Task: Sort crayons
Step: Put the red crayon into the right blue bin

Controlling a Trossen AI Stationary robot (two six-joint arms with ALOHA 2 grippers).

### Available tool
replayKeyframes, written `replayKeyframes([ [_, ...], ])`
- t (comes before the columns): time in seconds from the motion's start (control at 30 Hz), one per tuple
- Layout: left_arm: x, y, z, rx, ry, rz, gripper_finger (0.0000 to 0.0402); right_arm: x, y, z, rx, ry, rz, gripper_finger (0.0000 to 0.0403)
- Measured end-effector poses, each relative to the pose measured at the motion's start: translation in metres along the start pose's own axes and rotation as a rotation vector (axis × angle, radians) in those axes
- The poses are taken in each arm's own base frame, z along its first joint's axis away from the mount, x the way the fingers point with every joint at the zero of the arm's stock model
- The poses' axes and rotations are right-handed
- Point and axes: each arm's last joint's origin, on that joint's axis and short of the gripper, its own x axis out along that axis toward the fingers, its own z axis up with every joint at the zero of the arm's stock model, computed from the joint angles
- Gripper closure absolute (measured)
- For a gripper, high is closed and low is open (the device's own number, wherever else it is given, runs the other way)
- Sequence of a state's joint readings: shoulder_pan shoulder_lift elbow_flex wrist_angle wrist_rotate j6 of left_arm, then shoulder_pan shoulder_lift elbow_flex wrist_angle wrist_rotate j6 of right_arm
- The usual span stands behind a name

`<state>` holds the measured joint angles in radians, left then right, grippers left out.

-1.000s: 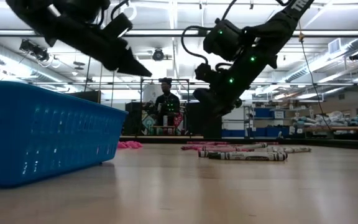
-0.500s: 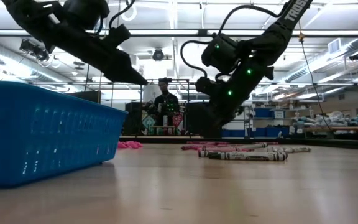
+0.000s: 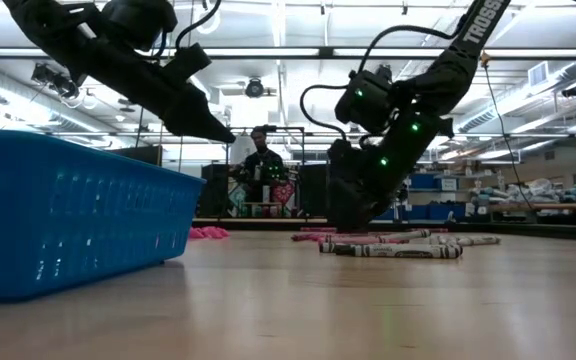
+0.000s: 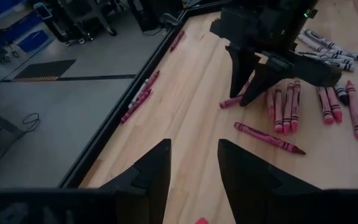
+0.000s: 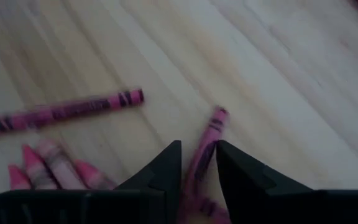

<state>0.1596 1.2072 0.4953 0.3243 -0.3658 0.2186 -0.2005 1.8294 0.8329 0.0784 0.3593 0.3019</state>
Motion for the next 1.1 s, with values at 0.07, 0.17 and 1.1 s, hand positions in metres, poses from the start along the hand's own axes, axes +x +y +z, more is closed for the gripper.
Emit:
replayKeyframes([
  [0.07, 0.0, 0.0, 0.0, -0.012, 0.0, -0.001, 0.0259, 0.0, 0.0, -0.002, -0.005, 0.0, 0.002, 0.0316],
  [0.17, -0.002, -0.001, 0.003, -0.017, -0.018, -0.008, 0.0259, 0.001, -0.002, -0.003, -0.01, 0.005, 0.005, 0.0346],
  [1.1, -0.024, -0.027, -0.023, -0.092, -0.271, -0.129, 0.0259, -0.124, 0.052, 0.004, -0.12, -0.108, 0.379, 0.0355],
])
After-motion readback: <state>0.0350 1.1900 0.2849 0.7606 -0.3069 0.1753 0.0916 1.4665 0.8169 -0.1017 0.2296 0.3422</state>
